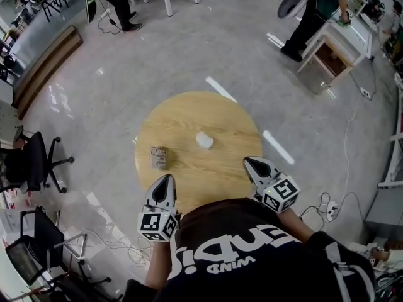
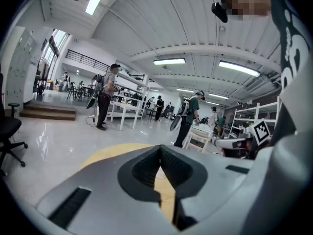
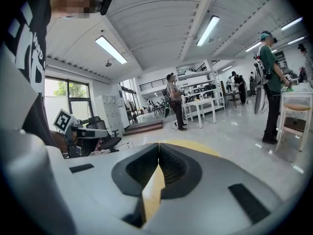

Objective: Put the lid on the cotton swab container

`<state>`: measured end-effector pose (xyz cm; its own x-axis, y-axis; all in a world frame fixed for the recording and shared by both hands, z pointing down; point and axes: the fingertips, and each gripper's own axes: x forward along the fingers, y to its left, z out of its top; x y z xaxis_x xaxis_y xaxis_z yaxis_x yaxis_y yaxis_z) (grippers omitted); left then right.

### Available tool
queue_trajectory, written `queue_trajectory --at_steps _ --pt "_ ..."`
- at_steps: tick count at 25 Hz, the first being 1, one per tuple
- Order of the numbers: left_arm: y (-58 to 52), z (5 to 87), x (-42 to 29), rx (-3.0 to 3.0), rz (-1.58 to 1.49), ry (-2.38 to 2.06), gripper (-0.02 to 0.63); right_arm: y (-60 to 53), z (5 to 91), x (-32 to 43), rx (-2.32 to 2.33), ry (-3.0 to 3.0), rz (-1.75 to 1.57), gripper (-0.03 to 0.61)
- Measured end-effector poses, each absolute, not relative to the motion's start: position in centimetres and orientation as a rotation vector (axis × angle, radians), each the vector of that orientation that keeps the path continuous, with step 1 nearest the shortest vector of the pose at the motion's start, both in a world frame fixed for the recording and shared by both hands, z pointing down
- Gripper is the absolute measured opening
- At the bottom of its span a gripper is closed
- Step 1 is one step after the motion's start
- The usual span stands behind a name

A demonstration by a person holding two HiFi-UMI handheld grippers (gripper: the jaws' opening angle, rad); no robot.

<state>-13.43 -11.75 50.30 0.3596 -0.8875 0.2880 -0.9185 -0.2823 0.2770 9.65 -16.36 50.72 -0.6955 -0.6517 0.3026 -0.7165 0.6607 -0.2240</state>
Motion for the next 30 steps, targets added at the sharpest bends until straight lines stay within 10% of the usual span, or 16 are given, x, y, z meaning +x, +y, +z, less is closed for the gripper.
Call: queue_trajectory --at_steps 30 --pt "-12.2 50.2 -12.8 2.265 0.084 -1.602 0.011 -16.2 51.0 8.1 1.100 -2.711 0.399 0.003"
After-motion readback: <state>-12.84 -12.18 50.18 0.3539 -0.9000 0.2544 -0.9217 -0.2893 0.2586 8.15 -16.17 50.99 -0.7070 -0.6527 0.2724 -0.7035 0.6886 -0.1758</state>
